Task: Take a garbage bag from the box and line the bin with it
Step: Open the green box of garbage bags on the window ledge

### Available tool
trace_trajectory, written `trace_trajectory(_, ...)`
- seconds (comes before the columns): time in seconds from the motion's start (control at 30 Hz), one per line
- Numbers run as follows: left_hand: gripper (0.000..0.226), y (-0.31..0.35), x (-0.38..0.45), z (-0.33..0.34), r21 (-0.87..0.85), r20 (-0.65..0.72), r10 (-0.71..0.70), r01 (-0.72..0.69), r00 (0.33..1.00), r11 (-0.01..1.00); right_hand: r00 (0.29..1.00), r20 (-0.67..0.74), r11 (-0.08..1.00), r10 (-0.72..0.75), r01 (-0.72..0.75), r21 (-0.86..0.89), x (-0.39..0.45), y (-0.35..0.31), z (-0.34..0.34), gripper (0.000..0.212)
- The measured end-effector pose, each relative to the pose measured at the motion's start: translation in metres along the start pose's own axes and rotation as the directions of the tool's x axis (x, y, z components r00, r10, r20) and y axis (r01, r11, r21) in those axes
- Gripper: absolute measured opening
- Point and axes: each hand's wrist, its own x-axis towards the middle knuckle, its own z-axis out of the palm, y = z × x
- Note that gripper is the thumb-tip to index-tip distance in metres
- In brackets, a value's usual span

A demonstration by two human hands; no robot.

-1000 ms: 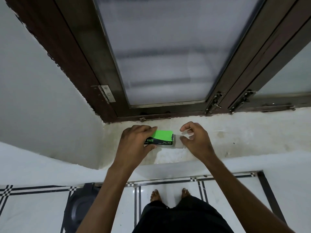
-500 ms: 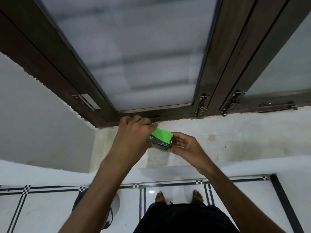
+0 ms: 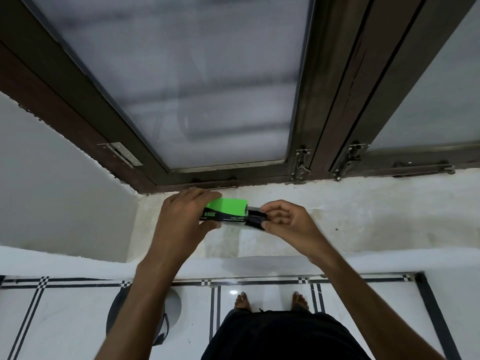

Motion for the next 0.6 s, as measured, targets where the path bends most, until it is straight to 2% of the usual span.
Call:
trace_trajectory(0.17, 0.059, -0.039, -0.011, 0.026, -0.089, 0.017, -0.181, 0.182, 0.983, 0.979, 0.977, -0.198, 0.959, -0.075, 0.017, -0.283, -0.009, 0.013, -0.033, 0.029)
trace_trajectory(0.3, 0.07, -0.056, -0.016, 0.042, -0.078, 0.081, -0.234, 0.24, 0.969, 0.968, 0.97, -0.184, 0.83, -0.161, 0.032, -0.557, -0.011, 0.024, -0.034, 0.031)
trace_trajectory(0.37, 0.082, -0.053, -0.02, 0.04, -0.039, 0.04, -0.214, 0.216, 0.976, 0.976, 0.965, -0.171, 0.738, -0.2, 0.034, -0.674, -0.01, 0.023, -0.028, 0.036)
trace_trajectory(0.4, 0.079, -0.045, -0.023, 0.036, -0.044, -0.022, -0.197, 0.196, 0.98, 0.98, 0.963, -0.165, 0.69, -0.214, 0.03, -0.723, -0.009, 0.022, -0.024, 0.039)
trace_trajectory(0.47, 0.051, -0.012, -0.033, 0.028, -0.118, -0.158, -0.182, 0.164, 0.971, 0.979, 0.966, -0.122, 0.606, -0.229, 0.043, -0.794, -0.002, 0.018, -0.018, 0.036)
trace_trajectory(0.5, 0.031, 0.01, -0.038, 0.027, -0.179, -0.168, -0.19, 0.16, 0.967, 0.971, 0.969, -0.089, 0.584, -0.23, 0.064, -0.809, 0.002, 0.016, -0.016, 0.029)
trace_trajectory(0.53, 0.019, 0.031, -0.041, 0.027, -0.256, -0.116, -0.209, 0.174, 0.971, 0.951, 0.972, -0.055, 0.575, -0.228, 0.089, -0.813, 0.005, 0.015, -0.014, 0.02)
trace_trajectory(0.6, 0.014, 0.062, -0.043, 0.036, -0.395, 0.106, -0.254, 0.275, 0.962, 0.877, 0.973, -0.007, 0.556, -0.231, 0.126, -0.822, 0.008, 0.014, -0.011, 0.014)
